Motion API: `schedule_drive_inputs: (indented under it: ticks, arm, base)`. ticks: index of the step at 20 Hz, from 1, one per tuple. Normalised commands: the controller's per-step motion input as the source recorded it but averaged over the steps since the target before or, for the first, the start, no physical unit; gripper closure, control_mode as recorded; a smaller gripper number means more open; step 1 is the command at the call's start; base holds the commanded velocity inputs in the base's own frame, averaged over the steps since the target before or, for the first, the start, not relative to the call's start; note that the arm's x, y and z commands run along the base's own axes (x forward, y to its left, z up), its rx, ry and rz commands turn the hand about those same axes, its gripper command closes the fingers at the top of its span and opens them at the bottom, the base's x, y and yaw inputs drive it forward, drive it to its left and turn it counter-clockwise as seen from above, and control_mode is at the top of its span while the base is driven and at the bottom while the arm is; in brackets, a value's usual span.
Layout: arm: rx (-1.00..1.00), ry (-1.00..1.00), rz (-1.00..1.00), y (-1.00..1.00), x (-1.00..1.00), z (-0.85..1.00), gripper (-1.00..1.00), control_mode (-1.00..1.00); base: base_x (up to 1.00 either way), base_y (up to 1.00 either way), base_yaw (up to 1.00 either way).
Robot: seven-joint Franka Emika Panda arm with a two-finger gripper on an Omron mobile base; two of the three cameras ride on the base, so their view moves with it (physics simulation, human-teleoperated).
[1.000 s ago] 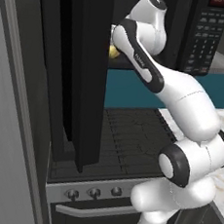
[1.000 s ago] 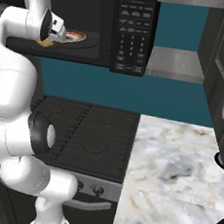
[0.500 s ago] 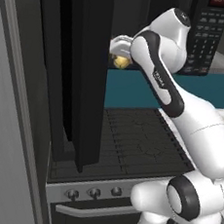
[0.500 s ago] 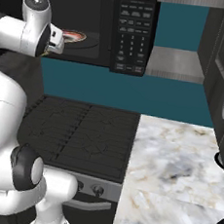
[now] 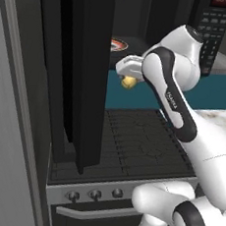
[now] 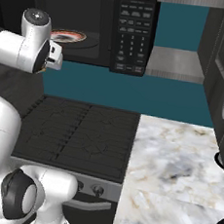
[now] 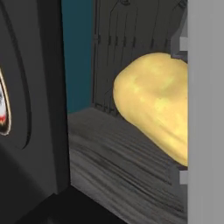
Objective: Retrieve the reheated potato from the microwave, then place the potato, cheese, and condiment on the cutting board.
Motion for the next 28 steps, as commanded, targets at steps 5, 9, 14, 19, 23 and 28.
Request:
schedule_drive_inputs:
  ticks: [5,9,14,19,23,28]
  arm:
    - [-0.19,0.12,0.08,-0.14,-0.18,-0.47,1.0,-1.0]
    - [-0.23,0.08,0.06,-0.14,-0.25,-0.41,1.0,-1.0]
    - [-0.15,0.03,0.05,-0.13,-0.26,-0.38,1.0,-1.0]
    - [-0.11,0.0,0.04,-0.09,-0.31,-0.33,1.0,-1.0]
    - [-0.05,0.0,0.03,-0.08,-0.34,-0.28,1.0,-1.0]
    - [-0.02,0.01,0.01,-0.02,-0.22,-0.15,1.0,-1.0]
  base:
    - [0.0,0.0,0.0]
    - [0.0,0.0,0.0]
    - [0.0,0.0,0.0]
    - [0.0,0.0,0.0]
    - [0.0,0.0,0.0]
    - [0.0,0.0,0.0]
